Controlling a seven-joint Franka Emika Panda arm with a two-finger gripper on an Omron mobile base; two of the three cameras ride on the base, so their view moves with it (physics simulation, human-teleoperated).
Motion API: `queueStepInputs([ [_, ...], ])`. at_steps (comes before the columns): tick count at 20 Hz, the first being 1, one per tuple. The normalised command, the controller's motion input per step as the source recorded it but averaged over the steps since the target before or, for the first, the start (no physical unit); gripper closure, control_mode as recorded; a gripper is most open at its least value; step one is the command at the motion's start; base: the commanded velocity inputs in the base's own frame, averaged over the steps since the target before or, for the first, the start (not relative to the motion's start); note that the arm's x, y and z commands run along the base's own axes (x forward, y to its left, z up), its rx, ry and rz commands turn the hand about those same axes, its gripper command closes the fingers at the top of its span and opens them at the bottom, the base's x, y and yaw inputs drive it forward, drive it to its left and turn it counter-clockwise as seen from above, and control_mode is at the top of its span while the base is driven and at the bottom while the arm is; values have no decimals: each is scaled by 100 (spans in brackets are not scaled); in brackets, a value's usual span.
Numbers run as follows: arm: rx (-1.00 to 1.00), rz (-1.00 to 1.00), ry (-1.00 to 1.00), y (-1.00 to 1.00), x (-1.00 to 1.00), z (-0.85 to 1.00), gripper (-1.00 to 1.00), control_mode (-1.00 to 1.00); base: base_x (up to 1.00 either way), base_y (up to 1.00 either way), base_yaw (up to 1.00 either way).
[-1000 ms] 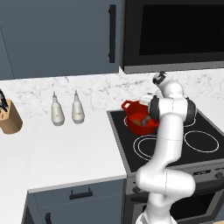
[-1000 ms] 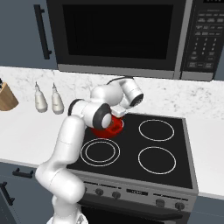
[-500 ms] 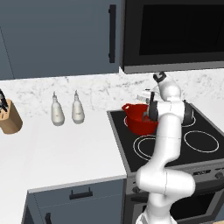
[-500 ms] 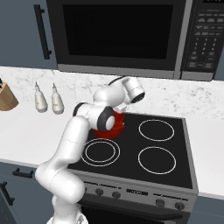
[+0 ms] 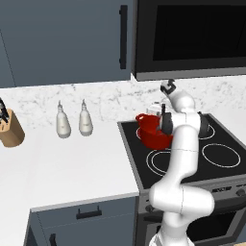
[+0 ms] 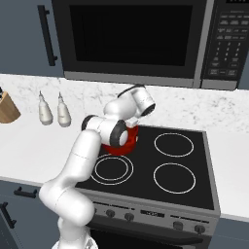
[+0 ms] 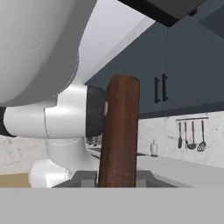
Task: Put the potato and avocado in the pot. Retrieve the spatula and lightly stir the vegetables in the pot.
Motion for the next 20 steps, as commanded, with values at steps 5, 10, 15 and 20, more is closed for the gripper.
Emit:
queueStepInputs([
  [5, 2, 9, -6, -27, 5, 19, 100, -100, 0, 0, 0],
  [10, 0, 8, 1, 1, -2, -6, 100, -100, 0, 0, 0],
  [15, 0, 9, 9, 64, -12, -18, 100, -100, 0, 0, 0],
  [20, 5, 14, 0, -43, 0, 3, 100, -100, 0, 0, 0],
])
